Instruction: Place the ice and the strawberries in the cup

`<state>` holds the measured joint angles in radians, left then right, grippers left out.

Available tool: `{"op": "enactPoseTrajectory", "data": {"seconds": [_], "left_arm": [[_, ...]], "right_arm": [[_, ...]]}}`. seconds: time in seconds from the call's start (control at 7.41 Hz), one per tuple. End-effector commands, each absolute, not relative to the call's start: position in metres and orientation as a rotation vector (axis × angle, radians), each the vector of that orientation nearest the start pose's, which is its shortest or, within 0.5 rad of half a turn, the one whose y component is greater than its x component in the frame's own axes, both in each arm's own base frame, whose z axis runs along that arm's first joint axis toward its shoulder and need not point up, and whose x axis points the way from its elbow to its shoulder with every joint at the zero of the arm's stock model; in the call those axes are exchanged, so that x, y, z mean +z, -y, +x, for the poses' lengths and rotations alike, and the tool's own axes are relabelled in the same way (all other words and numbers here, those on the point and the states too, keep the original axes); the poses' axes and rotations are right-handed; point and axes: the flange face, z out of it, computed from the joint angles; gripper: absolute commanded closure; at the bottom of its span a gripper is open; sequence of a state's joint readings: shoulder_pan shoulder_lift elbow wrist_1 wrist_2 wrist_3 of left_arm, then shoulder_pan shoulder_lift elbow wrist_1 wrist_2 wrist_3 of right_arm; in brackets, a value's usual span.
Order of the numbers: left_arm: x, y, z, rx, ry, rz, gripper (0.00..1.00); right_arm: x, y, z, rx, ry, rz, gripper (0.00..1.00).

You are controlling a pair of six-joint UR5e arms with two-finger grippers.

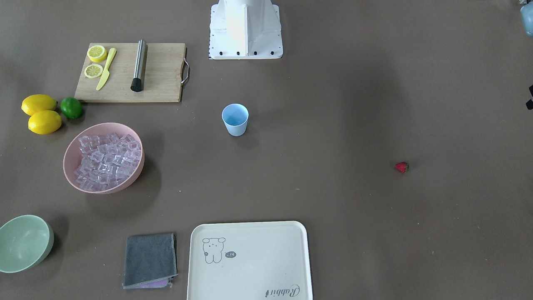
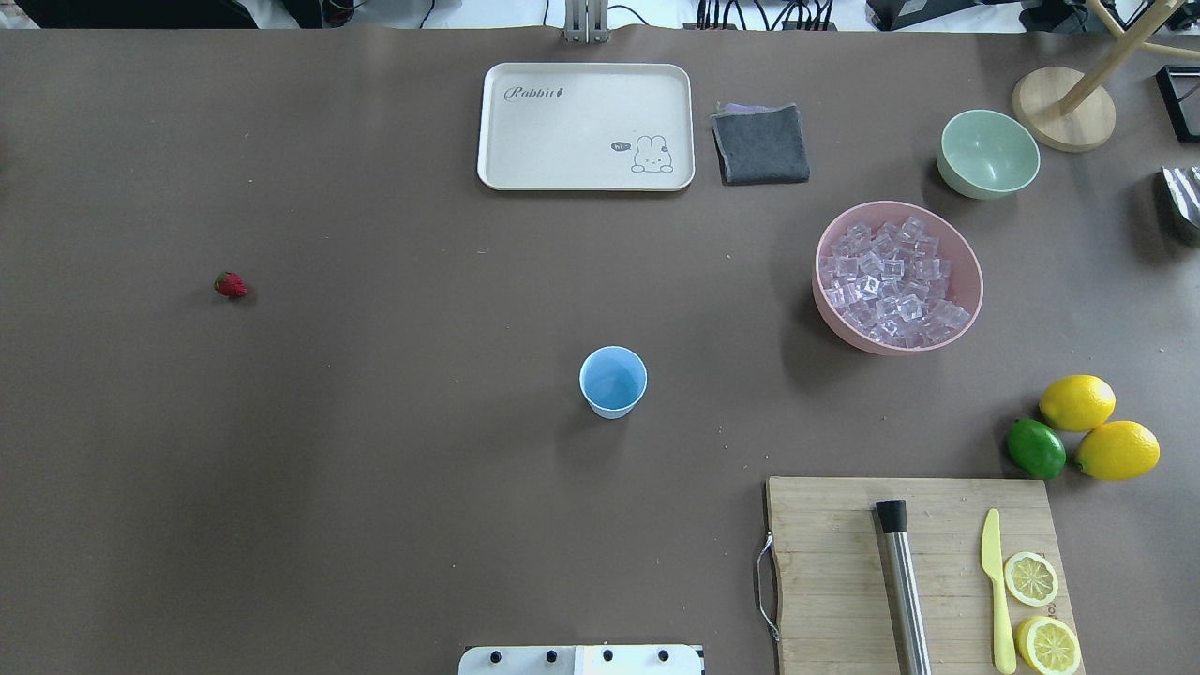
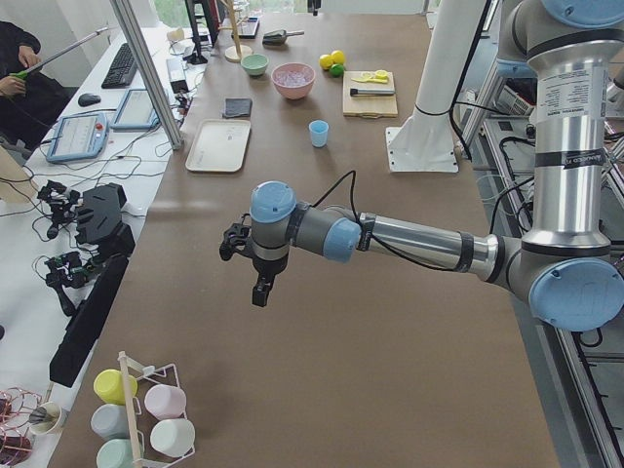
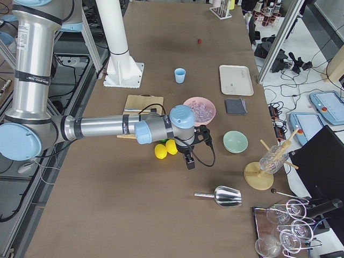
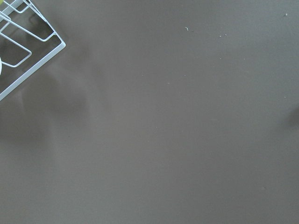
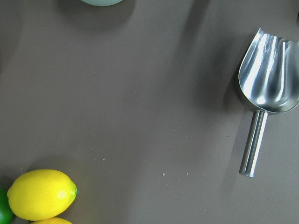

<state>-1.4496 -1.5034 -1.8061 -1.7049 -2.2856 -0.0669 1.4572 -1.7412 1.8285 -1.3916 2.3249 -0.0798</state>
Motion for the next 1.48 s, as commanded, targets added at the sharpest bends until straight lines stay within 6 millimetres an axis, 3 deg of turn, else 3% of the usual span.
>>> {"op": "enactPoseTrajectory", "data": {"seconds": [0.0,0.13,0.81,1.35], "left_arm": [[0.567,0.473,-0.004,0.18,-0.742,0.232,0.02],[0.574,0.469,0.009,0.202,-0.743,0.213,0.02],[0.583,0.469,0.01,0.187,-0.748,0.186,0.03],[0.583,0.464,0.009,0.19,-0.748,0.19,0.03]], "right_arm": [[0.59,0.439,0.015,-0.283,0.758,0.243,0.0],[0.589,0.44,0.015,-0.282,0.762,0.242,0.0],[0.59,0.432,0.01,-0.285,0.844,0.223,0.0],[0.58,0.436,0.008,-0.294,0.863,0.24,0.0]]}}
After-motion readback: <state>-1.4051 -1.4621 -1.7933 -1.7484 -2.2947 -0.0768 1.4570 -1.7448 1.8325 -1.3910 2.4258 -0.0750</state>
